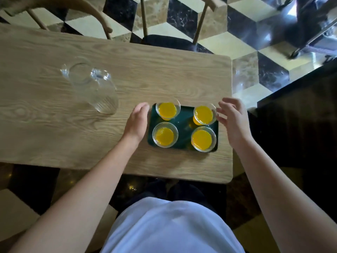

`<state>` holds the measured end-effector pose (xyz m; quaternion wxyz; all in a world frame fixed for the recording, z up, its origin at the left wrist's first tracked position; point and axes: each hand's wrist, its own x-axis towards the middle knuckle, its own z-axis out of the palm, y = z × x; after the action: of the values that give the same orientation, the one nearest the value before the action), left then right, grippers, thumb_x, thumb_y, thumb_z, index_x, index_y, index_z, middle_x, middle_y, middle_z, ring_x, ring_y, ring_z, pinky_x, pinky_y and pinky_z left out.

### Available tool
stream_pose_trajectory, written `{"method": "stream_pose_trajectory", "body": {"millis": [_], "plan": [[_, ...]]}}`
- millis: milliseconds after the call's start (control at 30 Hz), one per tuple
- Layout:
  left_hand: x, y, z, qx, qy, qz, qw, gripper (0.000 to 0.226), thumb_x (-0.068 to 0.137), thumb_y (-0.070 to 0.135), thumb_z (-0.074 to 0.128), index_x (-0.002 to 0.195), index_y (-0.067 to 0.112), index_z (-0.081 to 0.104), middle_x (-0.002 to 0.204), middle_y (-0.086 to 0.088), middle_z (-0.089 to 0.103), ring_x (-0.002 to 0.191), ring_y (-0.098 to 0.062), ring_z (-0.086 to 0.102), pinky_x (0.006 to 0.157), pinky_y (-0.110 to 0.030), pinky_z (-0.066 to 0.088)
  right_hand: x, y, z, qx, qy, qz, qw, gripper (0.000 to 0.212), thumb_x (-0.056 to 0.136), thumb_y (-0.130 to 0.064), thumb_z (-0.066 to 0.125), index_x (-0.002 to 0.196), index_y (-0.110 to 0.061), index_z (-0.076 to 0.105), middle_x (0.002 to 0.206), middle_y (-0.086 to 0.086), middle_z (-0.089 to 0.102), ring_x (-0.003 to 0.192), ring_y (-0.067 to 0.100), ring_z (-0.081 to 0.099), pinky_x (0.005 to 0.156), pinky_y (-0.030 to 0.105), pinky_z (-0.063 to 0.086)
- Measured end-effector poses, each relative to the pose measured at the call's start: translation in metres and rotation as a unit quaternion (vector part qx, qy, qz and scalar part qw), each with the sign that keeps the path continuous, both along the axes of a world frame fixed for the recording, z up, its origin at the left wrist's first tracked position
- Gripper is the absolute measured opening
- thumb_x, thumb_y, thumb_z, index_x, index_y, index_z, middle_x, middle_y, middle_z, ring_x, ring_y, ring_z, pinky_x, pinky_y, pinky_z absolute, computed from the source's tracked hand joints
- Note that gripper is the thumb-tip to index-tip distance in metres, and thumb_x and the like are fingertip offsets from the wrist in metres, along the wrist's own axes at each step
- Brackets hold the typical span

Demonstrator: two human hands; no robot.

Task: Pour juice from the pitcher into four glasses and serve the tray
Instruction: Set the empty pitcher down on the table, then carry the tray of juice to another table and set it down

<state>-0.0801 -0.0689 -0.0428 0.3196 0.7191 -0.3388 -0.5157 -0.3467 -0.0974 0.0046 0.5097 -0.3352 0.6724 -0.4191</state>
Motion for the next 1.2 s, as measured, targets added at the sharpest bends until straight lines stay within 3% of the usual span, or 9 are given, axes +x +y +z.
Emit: {"method": "stream_pose_trajectory", "body": {"millis": [67,133,233,367,500,667,867,1033,1200], "plan": [[0.003,-0.002,-0.016,0.061,0.014,0.04,0.997,0.044,0.087,0.055,0.04,0.116,0.028,0.058,0.118,-0.002,0.062,0.114,-0.024,0.057,0.102,-0.044,0.044,-0.019,0.009,-0.02,0.042,0.01,-0.025,0.999,0.023,0.097,-0.014,0.061,0.119,-0.01,0.059,0.105,0.004,0.066,0.094,0.014,0.066,0.071,0.022,0.053],[0.005,-0.004,-0.028,0.096,0.034,0.044,0.994,0.043,0.093,0.051,0.04,0.122,0.024,0.057,0.12,-0.007,0.06,0.11,-0.027,0.057,0.092,-0.042,0.046,-0.036,0.015,-0.042,0.087,0.012,-0.041,0.995,0.024,0.097,-0.015,0.058,0.12,-0.01,0.06,0.106,0.004,0.066,0.096,0.016,0.065,0.073,0.026,0.052],[0.006,-0.008,-0.042,0.142,0.056,0.048,0.987,0.051,0.098,0.046,0.038,0.139,0.019,0.051,0.14,-0.014,0.052,0.124,-0.035,0.051,0.101,-0.047,0.043,-0.055,0.021,-0.071,0.167,0.012,-0.03,0.985,0.031,0.096,-0.021,0.059,0.124,-0.009,0.061,0.111,0.005,0.065,0.102,0.017,0.064,0.076,0.03,0.052],[0.009,-0.015,-0.052,0.173,0.086,0.063,0.979,0.051,0.102,0.047,0.034,0.142,0.02,0.049,0.144,-0.021,0.05,0.128,-0.044,0.049,0.108,-0.053,0.041,-0.067,0.021,-0.097,0.232,0.022,-0.024,0.972,0.035,0.095,-0.026,0.061,0.127,-0.013,0.061,0.118,0.003,0.065,0.111,0.017,0.062,0.082,0.033,0.05],[0.013,-0.027,-0.06,0.183,0.119,0.078,0.973,0.054,0.102,0.053,0.029,0.141,0.022,0.05,0.14,-0.023,0.052,0.121,-0.046,0.053,0.103,-0.053,0.042,-0.068,0.017,-0.11,0.251,0.039,0.007,0.967,0.036,0.095,-0.029,0.061,0.129,-0.017,0.061,0.122,0.002,0.064,0.115,0.018,0.059,0.088,0.036,0.047],[0.014,-0.034,-0.066,0.199,0.127,0.06,0.97,0.062,0.1,0.062,0.026,0.145,0.025,0.049,0.139,-0.022,0.051,0.124,-0.046,0.051,0.109,-0.059,0.038,-0.065,0.01,-0.123,0.243,0.026,0.021,0.969,0.039,0.096,-0.019,0.059,0.135,-0.015,0.061,0.118,0.008,0.068,0.102,0.023,0.06,0.08,0.035,0.048],[0.019,-0.04,-0.069,0.223,0.143,0.039,0.964,0.062,0.098,0.065,0.028,0.142,0.028,0.05,0.13,-0.016,0.053,0.12,-0.042,0.054,0.105,-0.062,0.042,-0.061,0.008,-0.131,0.235,-0.029,0.012,0.971,0.045,0.101,-0.008,0.054,0.145,-0.013,0.053,0.131,0.01,0.066,0.115,0.023,0.065,0.09,0.035,0.054],[0.016,-0.045,-0.07,0.251,0.129,0.008,0.959,0.054,0.101,0.05,0.042,0.147,0.023,0.043,0.135,-0.016,0.051,0.121,-0.04,0.052,0.105,-0.063,0.041,-0.056,0.008,-0.132,0.224,-0.075,-0.032,0.971,0.046,0.106,-0.003,0.045,0.149,-0.016,0.051,0.125,0.008,0.067,0.102,0.02,0.071,0.074,0.032,0.059],[0.014,-0.047,-0.078,0.245,0.085,-0.019,0.966,0.05,0.102,0.012,0.045,0.149,0.029,0.044,0.147,-0.017,0.048,0.128,-0.043,0.05,0.102,-0.067,0.043,-0.052,0.012,-0.138,0.204,-0.074,-0.072,0.974,0.046,0.108,-0.003,0.04,0.15,-0.017,0.053,0.133,0.008,0.066,0.106,0.018,0.072,0.082,0.031,0.061]]}}
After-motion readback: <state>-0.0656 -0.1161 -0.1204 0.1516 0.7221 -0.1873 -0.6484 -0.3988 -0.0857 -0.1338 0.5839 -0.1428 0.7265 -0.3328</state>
